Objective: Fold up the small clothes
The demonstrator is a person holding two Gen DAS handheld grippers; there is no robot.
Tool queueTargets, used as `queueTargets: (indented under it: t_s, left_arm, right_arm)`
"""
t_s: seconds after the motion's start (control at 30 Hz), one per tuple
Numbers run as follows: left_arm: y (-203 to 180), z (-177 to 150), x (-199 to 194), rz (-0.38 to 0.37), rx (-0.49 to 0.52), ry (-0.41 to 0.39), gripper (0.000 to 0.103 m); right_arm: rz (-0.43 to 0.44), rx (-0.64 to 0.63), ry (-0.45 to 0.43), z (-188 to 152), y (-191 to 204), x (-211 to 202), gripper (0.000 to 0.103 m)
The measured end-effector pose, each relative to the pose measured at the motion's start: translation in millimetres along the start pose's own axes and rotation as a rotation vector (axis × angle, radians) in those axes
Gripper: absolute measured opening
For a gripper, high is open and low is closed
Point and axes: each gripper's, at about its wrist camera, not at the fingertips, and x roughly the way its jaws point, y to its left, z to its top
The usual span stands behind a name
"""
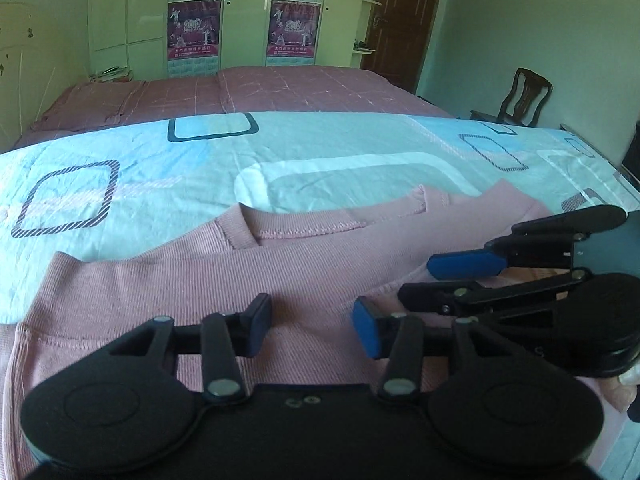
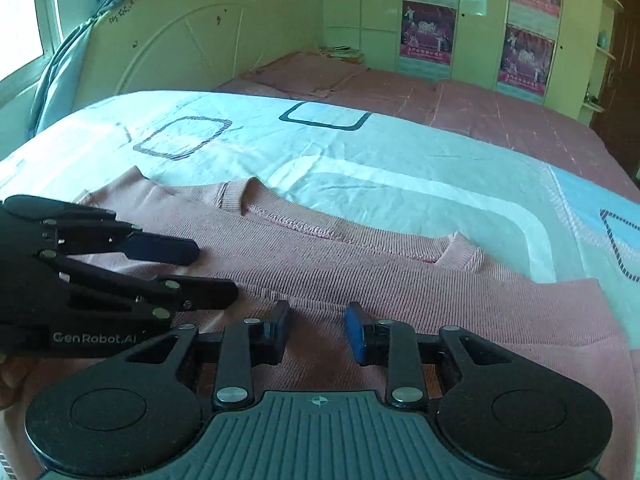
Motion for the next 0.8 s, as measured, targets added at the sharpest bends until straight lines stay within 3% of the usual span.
queueTargets:
  t_s: [0.07, 0.2, 0.27, 0.33, 0.4, 0.53, 0.63, 0.73, 0.8]
  left_arm:
    - [2.1, -5.7, -11.6, 0.048, 0.025, -0.019, 0.047]
    - [35.7, -30.1, -44.0, 0.193, 0.064, -0.047, 0.048]
    - [67.9, -43.3, -51.2, 0.231, -0.004, -0.035, 0.049]
    - [85.6, -46.3, -60.7, 0.212, -0.086, -0.062, 0.049]
    - [78.5, -41.3, -71.0, 0.236, -0.105, -0.083, 0.047]
    - [29.9, -38.5, -93.7, 0.134, -0.088, -0.179, 0.054]
    - [-28.0, -44.8, -79.7, 0.084, 0.024, -0.146, 0.054]
    - [-56.4, -54.6, -50.5, 0.09, 0.058, -0.053, 0.057]
    - [-59.9, -61.7, -46.1, 0.118, 0.062, -0.072, 0.058]
  right_arm:
    - [0.004, -0.018, -0.003, -5.2, -5.9, -7.5, 0.03]
    - [-0.133, 0.021, -0.007, -28.7, -57.4, -35.8, 0.03]
    - [-0.21, 0.134, 0.016, -45.5, -102.3, -42.4, 0.03]
    - [-0.161, 0.262, -0.001, -53.7, -129.5, -53.2, 0.03]
    - [-0.196, 0.263, -0.02, -47.9, -120.3, -64.8, 0.03]
    - [-0.066, 0.157, -0.108, -41.0, -62.9, -91.0, 0.03]
    - [0.035, 0.077, -0.078, -43.6, -13.9, -82.6, 0.03]
    - [-0.008, -0.033, 0.002, -58.9, 22.0, -61.6, 0.03]
    - [-0.034, -0.042, -0.026, -67.3, 26.5, -60.6, 0.03]
